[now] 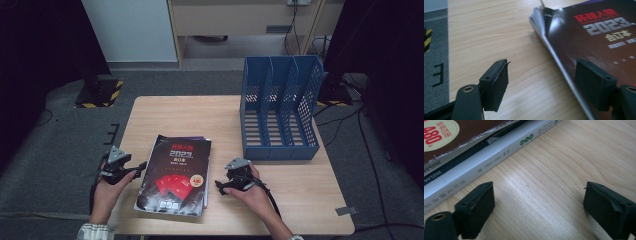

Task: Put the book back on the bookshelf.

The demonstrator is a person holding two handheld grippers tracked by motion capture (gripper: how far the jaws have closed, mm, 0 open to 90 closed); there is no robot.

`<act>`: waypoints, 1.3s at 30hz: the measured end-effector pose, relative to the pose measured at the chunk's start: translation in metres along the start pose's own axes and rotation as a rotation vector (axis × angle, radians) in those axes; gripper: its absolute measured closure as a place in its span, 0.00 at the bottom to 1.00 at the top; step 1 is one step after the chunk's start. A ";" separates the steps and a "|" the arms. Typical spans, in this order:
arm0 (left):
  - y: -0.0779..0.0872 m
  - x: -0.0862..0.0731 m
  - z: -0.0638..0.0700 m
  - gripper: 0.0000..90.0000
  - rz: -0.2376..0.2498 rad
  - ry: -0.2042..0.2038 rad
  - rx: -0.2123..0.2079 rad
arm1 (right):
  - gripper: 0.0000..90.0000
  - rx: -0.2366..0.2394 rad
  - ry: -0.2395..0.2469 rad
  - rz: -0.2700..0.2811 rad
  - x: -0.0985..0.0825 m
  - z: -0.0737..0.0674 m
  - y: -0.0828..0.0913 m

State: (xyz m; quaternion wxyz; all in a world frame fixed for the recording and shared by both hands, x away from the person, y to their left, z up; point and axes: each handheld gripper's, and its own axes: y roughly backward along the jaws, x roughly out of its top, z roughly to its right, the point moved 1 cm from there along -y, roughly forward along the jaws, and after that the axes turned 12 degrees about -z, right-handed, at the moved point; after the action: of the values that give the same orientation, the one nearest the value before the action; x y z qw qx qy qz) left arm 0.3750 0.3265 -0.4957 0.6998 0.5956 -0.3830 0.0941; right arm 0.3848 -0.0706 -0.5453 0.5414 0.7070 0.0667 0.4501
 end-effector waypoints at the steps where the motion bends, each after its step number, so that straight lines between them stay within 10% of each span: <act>1: 0.002 0.001 0.004 0.30 0.008 -0.008 0.001 | 0.19 0.002 -0.001 0.004 0.000 0.000 0.001; 20: -0.003 0.009 0.032 0.39 0.041 -0.043 -0.045 | 0.46 0.046 0.042 0.099 0.030 -0.019 0.031; 29: -0.018 0.011 0.042 0.38 0.000 -0.071 -0.069 | 0.41 0.095 0.008 0.187 0.064 -0.015 0.034; 39: -0.026 0.012 0.044 0.36 -0.012 -0.084 -0.073 | 0.26 0.141 0.032 0.103 0.051 -0.024 0.011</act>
State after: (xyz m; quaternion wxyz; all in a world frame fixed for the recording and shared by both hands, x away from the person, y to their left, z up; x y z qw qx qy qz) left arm 0.3802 0.2753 -0.5081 0.7050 0.5752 -0.4116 0.0510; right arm 0.3936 -0.0284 -0.5069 0.4652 0.7387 0.0702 0.4827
